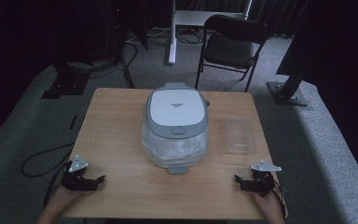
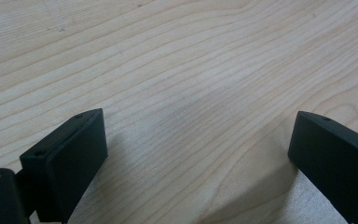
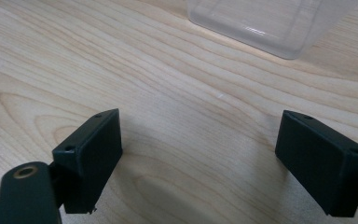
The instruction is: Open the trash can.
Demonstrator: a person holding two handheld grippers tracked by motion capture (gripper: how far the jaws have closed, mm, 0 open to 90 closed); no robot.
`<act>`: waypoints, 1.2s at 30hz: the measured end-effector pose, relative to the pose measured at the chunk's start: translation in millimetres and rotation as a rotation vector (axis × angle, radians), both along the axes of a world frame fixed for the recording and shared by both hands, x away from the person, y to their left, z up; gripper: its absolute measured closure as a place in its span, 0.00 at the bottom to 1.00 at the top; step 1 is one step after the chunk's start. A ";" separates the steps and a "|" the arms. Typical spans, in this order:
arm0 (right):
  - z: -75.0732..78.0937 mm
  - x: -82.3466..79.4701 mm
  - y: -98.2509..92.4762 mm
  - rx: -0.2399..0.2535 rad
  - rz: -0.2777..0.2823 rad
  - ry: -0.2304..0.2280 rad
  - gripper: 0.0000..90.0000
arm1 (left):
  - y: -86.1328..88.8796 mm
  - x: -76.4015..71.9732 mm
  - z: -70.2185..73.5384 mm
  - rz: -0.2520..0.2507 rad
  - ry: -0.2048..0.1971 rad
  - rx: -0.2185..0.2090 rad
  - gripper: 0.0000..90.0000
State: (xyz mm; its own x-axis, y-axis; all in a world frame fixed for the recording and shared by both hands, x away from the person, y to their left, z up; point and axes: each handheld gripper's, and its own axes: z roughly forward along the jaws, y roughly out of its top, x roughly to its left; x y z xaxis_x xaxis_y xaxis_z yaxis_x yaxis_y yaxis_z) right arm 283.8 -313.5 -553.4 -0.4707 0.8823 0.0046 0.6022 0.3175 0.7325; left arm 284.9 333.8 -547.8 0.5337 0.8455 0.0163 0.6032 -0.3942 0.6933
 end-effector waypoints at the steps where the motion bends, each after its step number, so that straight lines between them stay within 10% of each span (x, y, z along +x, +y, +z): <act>1: 0.0 0.0 0.0 0.000 0.000 0.000 0.16 | 0.3 0.2 0.2 -0.006 0.001 0.002 0.06; 19: 0.2 0.0 0.1 0.000 0.001 0.001 0.16 | 0.0 -1.2 5.0 -0.030 0.038 -0.034 0.08; 36: 0.2 0.1 -0.1 0.001 0.001 0.002 0.16 | -25.0 -1.3 41.7 -0.085 -0.010 -0.069 0.08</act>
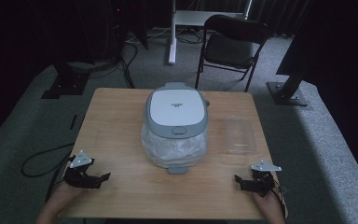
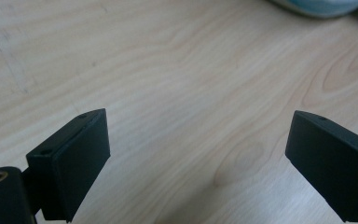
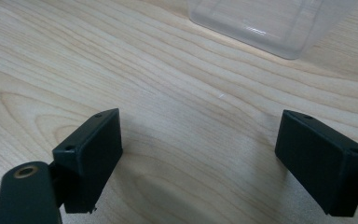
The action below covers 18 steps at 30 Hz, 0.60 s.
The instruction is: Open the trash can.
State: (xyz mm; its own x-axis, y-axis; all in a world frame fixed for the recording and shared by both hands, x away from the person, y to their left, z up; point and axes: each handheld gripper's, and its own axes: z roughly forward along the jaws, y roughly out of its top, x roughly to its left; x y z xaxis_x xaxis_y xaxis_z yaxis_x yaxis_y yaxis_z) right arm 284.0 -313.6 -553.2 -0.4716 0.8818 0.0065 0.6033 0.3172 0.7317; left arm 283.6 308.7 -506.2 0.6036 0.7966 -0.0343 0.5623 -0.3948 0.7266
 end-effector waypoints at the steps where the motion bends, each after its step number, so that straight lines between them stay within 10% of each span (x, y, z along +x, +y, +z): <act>1: 0.0 0.0 0.1 -0.001 0.000 -0.001 0.16 | -2.1 0.2 2.2 -0.002 -0.006 -0.002 0.08; 18: 0.0 0.2 -0.1 0.001 -0.006 -0.001 0.16 | -36.9 3.5 56.8 -0.087 -0.101 -0.052 0.14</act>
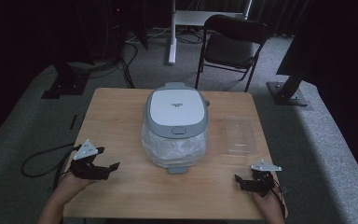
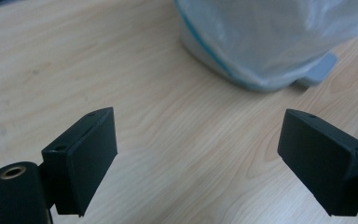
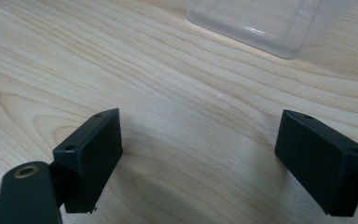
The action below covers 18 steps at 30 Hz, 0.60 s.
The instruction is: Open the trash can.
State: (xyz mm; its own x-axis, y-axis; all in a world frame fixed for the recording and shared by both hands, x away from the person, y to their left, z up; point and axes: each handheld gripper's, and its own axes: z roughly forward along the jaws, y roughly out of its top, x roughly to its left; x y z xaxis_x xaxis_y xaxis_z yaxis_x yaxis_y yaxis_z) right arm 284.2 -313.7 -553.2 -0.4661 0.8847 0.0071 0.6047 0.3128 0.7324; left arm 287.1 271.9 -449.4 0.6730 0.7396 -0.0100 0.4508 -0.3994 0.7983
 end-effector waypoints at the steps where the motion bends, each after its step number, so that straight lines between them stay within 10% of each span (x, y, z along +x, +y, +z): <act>1: 0.0 0.0 0.0 0.000 0.000 0.000 0.16 | -2.4 0.1 3.7 -0.008 -0.010 -0.004 0.14; 18: -0.1 -0.1 -0.3 0.001 -0.004 0.000 0.16 | -39.9 6.4 55.7 -0.100 -0.100 -0.092 0.29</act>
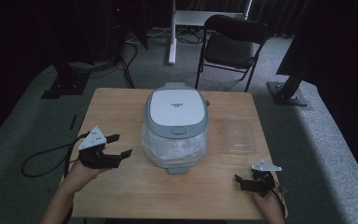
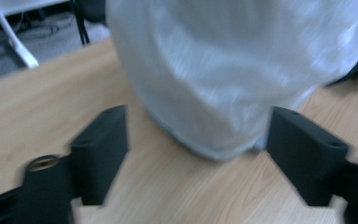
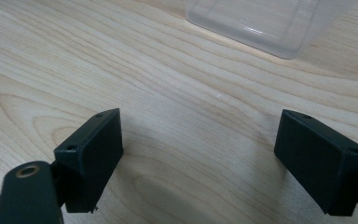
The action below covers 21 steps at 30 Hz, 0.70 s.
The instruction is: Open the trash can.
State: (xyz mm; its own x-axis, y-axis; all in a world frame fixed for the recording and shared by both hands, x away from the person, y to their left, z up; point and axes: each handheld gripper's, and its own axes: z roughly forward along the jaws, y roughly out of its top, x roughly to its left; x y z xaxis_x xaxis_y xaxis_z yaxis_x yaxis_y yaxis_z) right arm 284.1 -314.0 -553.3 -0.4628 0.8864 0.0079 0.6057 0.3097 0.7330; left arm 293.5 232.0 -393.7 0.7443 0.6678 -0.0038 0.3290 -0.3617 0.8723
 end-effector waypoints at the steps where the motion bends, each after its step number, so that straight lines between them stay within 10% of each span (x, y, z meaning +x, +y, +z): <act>1: 0.0 0.0 0.0 0.000 0.000 0.000 0.16 | -3.2 0.1 4.7 -0.022 0.001 -0.015 0.29; 21: 0.1 -0.1 -0.1 0.001 -0.007 0.001 0.17 | -55.6 10.7 61.1 -0.169 -0.112 -0.122 0.40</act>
State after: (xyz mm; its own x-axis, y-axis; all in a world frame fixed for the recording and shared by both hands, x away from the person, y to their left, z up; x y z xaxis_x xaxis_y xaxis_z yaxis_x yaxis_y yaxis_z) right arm 283.9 -314.1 -553.2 -0.4564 0.8897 0.0092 0.6085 0.3046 0.7328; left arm 304.3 176.4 -332.6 0.8457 0.5335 0.0120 0.1714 -0.2928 0.9407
